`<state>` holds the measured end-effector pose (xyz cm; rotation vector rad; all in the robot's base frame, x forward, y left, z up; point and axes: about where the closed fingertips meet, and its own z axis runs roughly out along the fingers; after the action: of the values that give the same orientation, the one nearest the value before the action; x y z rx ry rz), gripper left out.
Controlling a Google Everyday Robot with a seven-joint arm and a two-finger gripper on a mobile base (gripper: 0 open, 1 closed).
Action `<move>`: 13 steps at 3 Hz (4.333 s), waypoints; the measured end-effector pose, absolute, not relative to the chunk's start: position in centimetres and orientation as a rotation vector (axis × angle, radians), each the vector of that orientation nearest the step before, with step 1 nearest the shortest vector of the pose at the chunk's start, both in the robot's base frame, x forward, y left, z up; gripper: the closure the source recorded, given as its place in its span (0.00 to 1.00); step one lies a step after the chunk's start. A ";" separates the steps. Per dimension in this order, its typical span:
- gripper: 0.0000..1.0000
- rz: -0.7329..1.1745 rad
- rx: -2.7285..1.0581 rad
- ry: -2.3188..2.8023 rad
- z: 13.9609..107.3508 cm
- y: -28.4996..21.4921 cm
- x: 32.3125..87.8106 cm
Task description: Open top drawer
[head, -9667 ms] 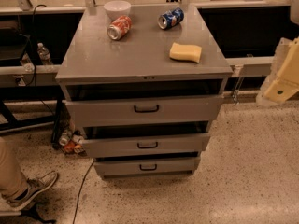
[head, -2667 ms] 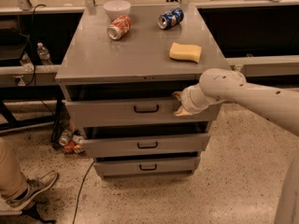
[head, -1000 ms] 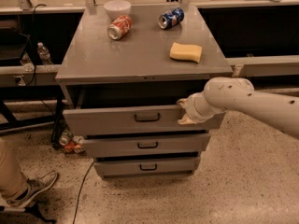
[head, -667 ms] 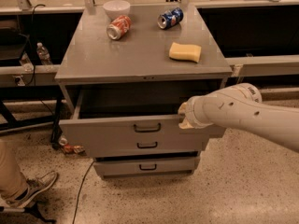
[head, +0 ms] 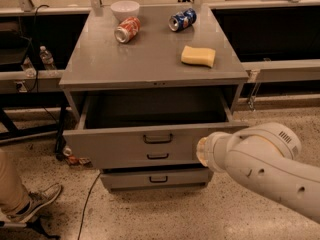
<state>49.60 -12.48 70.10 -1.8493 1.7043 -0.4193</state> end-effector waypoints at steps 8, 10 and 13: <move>0.43 -0.383 -1.935 1.699 68.1 -12.2 61.6; 0.98 -0.403 -1.906 1.747 68.8 -13.6 57.8; 1.00 -0.357 -1.869 1.841 68.4 -14.8 53.1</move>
Offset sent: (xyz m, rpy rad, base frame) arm 0.0321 -0.0097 0.0087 0.0650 -0.0170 0.0194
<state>53.13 -14.85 68.42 -1.8689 1.8413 -0.3566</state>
